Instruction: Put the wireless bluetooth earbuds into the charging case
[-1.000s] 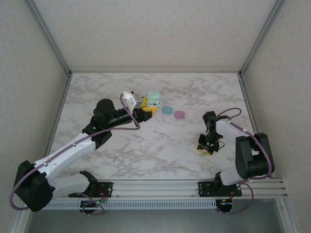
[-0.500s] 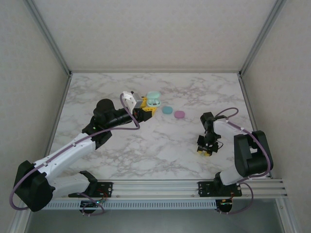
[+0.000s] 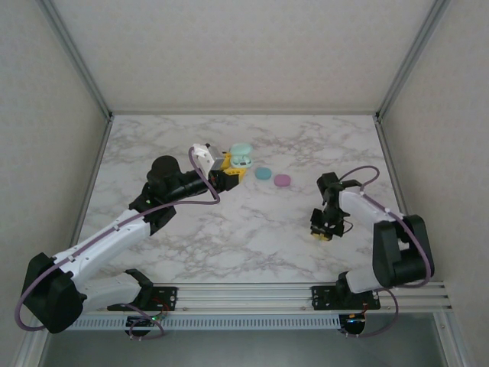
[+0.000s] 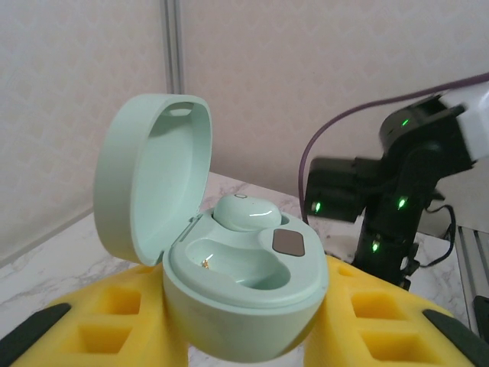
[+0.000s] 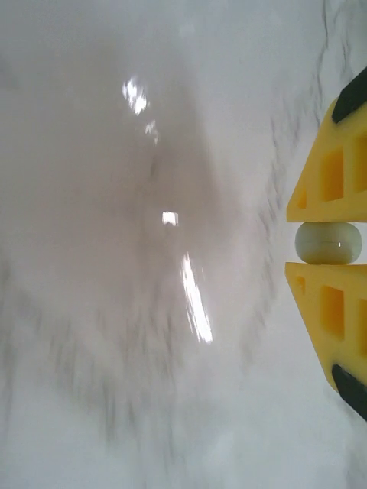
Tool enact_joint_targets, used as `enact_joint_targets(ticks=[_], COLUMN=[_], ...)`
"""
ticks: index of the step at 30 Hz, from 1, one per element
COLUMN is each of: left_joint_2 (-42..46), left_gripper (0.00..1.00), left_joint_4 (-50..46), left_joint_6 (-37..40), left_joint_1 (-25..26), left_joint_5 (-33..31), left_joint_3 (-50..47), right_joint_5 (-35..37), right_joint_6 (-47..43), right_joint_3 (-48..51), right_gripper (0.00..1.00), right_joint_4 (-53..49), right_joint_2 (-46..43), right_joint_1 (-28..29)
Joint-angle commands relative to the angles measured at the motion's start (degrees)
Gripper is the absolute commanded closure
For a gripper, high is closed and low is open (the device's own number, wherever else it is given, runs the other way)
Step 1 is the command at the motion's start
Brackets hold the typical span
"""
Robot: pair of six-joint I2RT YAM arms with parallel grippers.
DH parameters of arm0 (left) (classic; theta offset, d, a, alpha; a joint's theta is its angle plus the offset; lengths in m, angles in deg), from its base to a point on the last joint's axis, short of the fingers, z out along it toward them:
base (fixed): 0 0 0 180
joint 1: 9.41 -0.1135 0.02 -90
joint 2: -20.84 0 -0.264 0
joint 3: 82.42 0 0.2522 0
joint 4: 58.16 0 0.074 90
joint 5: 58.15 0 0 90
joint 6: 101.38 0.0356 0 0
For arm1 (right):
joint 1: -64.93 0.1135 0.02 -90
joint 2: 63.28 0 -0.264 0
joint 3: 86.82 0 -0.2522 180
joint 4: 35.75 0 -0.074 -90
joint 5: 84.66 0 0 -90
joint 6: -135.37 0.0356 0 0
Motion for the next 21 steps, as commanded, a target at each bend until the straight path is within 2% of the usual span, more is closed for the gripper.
enact_joint_targets(ticks=[1, 6, 10, 13, 21], left_joint_2=[-0.4, -1.8, -3.4, -4.4, -5.5], left_gripper=[0.79, 0.79, 0.79, 0.79, 0.79], left_joint_4=[1.3, 1.8, 1.9, 1.9, 3.0], left_joint_6=[0.2, 0.2, 1.1, 2.9, 4.1], left_joint_1=[0.6, 0.6, 0.9, 1.8, 2.8], left_joint_5=[-0.8, 0.1, 0.8, 0.8, 0.5], left_joint_3=[0.3, 0.9, 1.9, 2.3, 2.9], right_joint_5=[-11.8, -28.5, -34.8, -36.6, -31.7], right_joint_6=[1.6, 5.9, 9.5, 11.2, 10.8], right_joint_3=[-6.9, -17.0, -24.4, -28.7, -35.3], right_gripper=[0.83, 0.82, 0.81, 0.81, 0.8], right_joint_4=[0.6, 6.7, 12.5, 16.1, 18.0], right_joint_2=[-8.2, -13.1, -13.2, -11.8, -5.3], right_joint_1=[0.4, 0.5, 3.2, 6.4, 16.0])
